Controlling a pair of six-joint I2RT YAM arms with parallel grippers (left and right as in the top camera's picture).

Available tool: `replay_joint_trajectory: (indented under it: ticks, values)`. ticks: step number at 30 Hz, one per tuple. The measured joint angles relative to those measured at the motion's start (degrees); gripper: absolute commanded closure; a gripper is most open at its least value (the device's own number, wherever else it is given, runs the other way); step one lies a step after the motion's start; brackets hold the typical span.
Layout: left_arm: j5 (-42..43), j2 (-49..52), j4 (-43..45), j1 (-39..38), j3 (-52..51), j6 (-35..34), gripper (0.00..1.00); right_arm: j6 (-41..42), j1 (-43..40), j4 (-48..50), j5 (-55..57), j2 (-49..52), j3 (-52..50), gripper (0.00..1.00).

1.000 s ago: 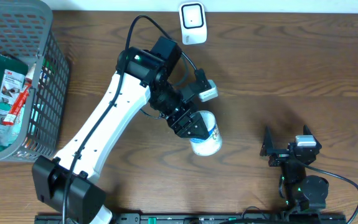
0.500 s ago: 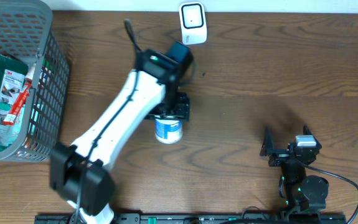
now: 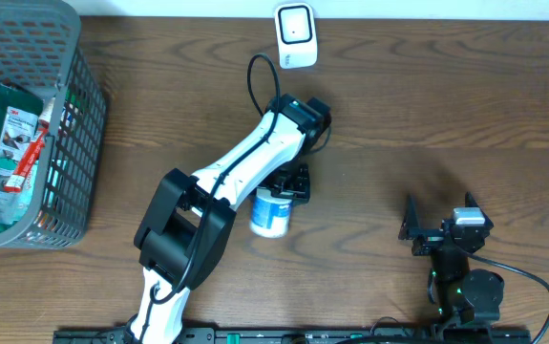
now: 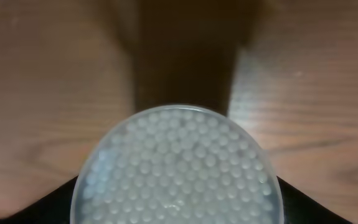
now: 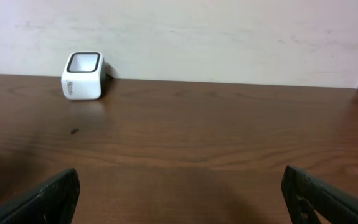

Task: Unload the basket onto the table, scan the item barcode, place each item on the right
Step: 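Lower the white-capped tub onto the table center with the left gripper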

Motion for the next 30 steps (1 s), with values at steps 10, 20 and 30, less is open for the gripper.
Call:
replay_joint_trajectory:
  ticks: [10, 20, 30]
  values:
    - [1.20, 0.15, 3.17, 0.66, 0.00, 0.13, 0.05, 0.00, 0.00, 0.00, 0.00, 0.00, 0.00, 0.01]
    - [4.13, 0.15, 5.38, 2.03, 0.02, 2.91, 0.36, 0.00, 0.00, 0.00, 0.00, 0.00, 0.00, 0.01]
    - [8.02, -0.37, 4.68, 1.64, 0.13, 3.85, 0.28, 0.00, 0.00, 0.00, -0.02, 0.00, 0.00, 0.01]
